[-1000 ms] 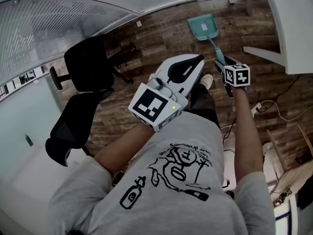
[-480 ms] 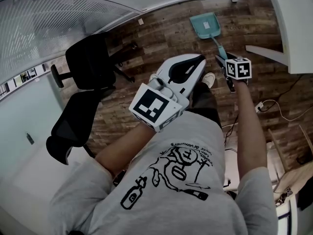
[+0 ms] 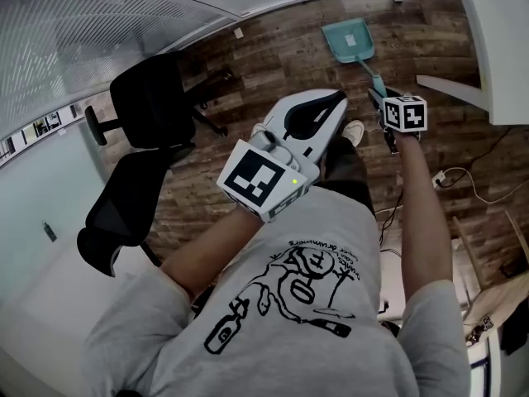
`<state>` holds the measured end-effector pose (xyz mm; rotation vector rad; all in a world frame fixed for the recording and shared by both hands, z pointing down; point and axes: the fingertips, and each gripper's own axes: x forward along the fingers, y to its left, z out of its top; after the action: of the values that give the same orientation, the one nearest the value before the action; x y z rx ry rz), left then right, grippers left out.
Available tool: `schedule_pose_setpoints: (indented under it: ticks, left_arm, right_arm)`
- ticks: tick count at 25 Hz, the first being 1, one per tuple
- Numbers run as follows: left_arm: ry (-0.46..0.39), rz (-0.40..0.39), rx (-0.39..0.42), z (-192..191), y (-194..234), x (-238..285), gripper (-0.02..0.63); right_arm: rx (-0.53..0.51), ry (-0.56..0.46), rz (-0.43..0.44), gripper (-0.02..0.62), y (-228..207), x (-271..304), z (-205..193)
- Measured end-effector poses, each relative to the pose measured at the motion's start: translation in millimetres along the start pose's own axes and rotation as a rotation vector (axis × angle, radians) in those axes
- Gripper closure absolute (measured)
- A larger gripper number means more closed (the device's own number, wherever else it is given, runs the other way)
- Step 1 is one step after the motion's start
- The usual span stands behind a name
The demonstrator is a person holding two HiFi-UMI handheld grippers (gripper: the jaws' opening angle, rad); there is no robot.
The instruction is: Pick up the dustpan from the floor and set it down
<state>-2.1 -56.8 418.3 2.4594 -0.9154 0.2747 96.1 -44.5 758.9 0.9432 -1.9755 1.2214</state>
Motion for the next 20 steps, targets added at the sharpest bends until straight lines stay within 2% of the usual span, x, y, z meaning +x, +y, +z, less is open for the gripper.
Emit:
schedule_pose_setpoints:
  ticks: [20]
  left_arm:
    - [-0.012,-0.003,0.01,6,-1,-1,0.604]
  right_arm:
    - [-0.007,-0.102,0.013,0.503,9,-18,24]
